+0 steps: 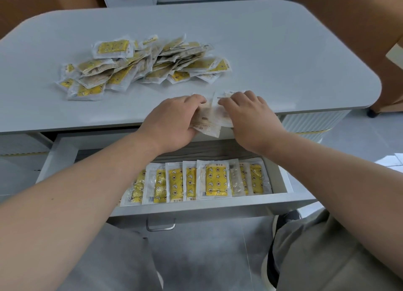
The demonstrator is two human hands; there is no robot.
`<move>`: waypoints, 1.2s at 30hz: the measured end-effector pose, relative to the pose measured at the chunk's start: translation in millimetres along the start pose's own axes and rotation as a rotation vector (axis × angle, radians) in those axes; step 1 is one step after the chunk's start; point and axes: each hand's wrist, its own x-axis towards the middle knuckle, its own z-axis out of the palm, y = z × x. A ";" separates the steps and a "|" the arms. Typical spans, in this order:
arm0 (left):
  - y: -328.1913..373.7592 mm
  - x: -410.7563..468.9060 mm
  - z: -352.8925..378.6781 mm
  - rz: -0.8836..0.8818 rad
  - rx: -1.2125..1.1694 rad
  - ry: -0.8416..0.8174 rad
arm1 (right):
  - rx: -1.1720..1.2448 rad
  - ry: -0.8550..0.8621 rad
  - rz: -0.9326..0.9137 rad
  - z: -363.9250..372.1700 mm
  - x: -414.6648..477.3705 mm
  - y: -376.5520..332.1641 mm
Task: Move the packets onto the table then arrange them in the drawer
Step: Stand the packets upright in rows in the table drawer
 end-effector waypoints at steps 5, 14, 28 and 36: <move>-4.6 -7.6 -2.5 0.045 0.034 -0.004 | 0.109 0.214 -0.019 1.0 1.6 8.6; 6.1 -9.8 -16.4 -0.097 -0.318 0.158 | 0.540 0.319 0.044 -41.6 10.9 11.7; 12.7 -13.4 -0.8 -0.433 -0.579 -0.284 | 0.397 -0.806 0.177 43.8 -14.9 4.2; 7.4 -15.1 4.0 -0.535 -0.792 -0.402 | 0.139 -0.771 0.148 91.0 -18.6 -4.9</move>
